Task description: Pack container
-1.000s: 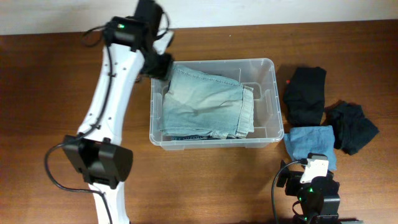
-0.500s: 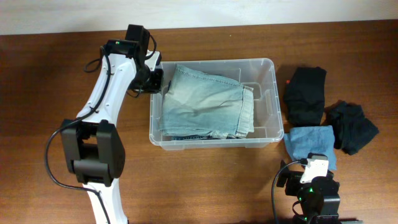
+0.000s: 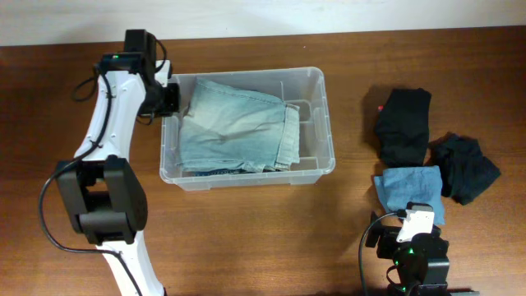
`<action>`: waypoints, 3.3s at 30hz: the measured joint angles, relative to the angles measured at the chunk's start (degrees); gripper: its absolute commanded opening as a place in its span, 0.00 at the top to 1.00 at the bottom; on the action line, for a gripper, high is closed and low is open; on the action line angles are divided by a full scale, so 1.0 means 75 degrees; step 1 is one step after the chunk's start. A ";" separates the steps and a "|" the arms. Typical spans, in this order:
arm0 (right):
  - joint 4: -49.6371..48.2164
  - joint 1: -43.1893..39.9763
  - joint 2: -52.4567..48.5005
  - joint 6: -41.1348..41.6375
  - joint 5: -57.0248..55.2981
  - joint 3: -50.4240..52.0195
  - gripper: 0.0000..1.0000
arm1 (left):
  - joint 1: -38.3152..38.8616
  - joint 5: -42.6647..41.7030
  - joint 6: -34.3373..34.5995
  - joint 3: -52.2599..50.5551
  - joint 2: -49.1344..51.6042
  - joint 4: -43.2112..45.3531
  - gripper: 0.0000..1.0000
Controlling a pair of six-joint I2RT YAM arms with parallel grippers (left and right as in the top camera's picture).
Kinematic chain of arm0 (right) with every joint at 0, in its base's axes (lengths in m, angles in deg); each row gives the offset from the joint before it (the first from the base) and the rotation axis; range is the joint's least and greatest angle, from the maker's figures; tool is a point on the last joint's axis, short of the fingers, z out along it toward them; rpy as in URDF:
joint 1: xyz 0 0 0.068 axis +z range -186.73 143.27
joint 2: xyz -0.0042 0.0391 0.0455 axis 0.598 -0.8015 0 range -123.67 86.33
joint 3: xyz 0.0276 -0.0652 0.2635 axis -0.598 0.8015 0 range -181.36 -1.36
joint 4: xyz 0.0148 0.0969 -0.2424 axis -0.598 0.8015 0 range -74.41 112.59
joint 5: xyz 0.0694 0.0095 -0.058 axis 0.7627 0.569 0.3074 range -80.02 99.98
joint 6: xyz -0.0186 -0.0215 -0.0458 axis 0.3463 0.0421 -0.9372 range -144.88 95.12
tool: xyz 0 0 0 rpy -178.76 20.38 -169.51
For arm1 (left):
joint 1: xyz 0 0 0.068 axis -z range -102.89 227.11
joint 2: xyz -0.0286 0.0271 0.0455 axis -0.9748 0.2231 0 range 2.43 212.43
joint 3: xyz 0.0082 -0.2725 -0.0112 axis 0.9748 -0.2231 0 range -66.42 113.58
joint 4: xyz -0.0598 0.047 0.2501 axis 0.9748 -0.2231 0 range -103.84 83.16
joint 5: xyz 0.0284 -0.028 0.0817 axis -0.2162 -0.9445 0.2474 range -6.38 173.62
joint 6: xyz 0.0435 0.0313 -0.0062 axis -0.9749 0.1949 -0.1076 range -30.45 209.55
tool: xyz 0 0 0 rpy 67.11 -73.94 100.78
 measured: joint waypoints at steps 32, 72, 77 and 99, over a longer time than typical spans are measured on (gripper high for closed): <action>0.0003 -0.0003 0.0000 0.0003 0.0000 0.0000 0.02 | -0.1976 0.1859 -0.0093 0.3340 -0.2917 -0.4395 0.01; 0.0000 0.0000 0.0000 0.0003 0.0000 0.0000 0.01 | -0.1976 0.1862 -0.0096 0.3340 -0.2917 -0.4395 0.01; 0.0003 -0.0003 0.0000 -0.0003 0.0000 0.0000 0.02 | -0.1976 0.1859 -0.0096 0.3340 -0.2917 -0.4395 0.00; -0.2993 0.0000 -0.0286 0.0554 0.2104 -0.0154 0.02 | -0.1976 0.1865 -0.0096 0.3340 -0.2917 -0.4395 0.01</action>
